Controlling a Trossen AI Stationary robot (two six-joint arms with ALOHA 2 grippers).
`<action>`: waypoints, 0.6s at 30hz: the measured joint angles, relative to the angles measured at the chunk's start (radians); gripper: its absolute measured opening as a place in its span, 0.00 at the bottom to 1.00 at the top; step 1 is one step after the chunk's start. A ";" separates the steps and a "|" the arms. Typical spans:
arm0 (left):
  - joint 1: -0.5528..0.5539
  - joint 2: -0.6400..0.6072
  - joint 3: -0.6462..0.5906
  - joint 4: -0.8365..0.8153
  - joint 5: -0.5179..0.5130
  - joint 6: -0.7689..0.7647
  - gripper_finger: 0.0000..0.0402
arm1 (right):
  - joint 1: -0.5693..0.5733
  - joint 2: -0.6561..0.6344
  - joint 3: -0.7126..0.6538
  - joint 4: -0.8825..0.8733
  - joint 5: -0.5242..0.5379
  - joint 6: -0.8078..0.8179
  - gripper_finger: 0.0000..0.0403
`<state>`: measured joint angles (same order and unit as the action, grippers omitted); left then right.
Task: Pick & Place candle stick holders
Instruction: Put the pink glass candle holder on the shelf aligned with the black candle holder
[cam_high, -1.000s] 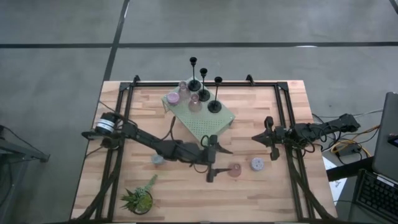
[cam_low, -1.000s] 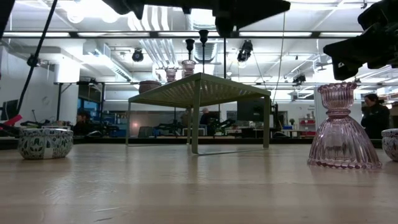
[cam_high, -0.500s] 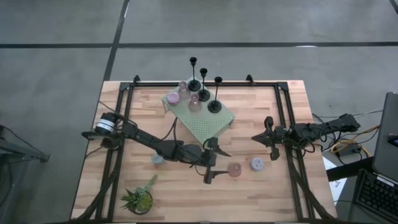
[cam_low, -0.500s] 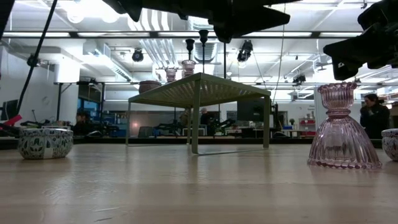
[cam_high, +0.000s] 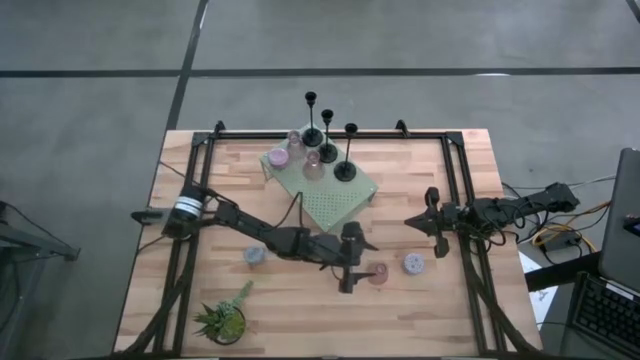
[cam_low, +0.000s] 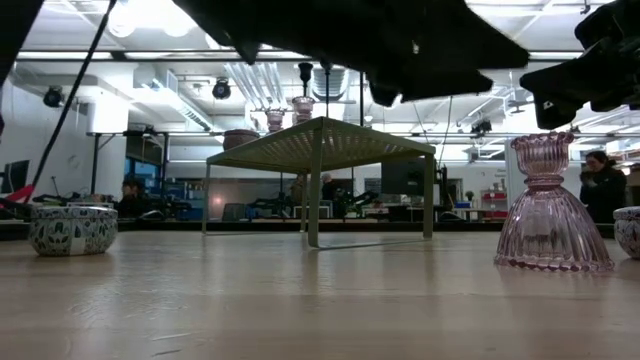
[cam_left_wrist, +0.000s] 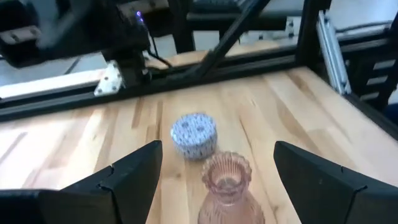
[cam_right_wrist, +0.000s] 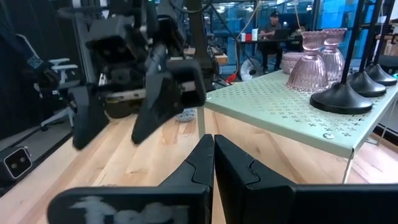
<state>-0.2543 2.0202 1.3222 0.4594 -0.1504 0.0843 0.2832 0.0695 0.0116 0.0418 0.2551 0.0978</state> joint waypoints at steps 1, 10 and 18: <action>0.000 0.010 0.014 -0.005 0.002 0.000 0.78 | 0.000 0.002 0.000 0.002 0.002 0.000 0.02; 0.029 0.097 0.088 -0.062 0.059 -0.074 0.78 | 0.000 0.006 0.000 0.001 0.000 0.000 0.02; 0.044 0.111 0.098 -0.055 0.138 -0.139 0.78 | 0.000 0.006 0.000 0.001 0.000 0.000 0.02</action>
<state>-0.2100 2.1315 1.4204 0.4040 -0.0122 -0.0548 0.2829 0.0757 0.0116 0.0425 0.2550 0.0975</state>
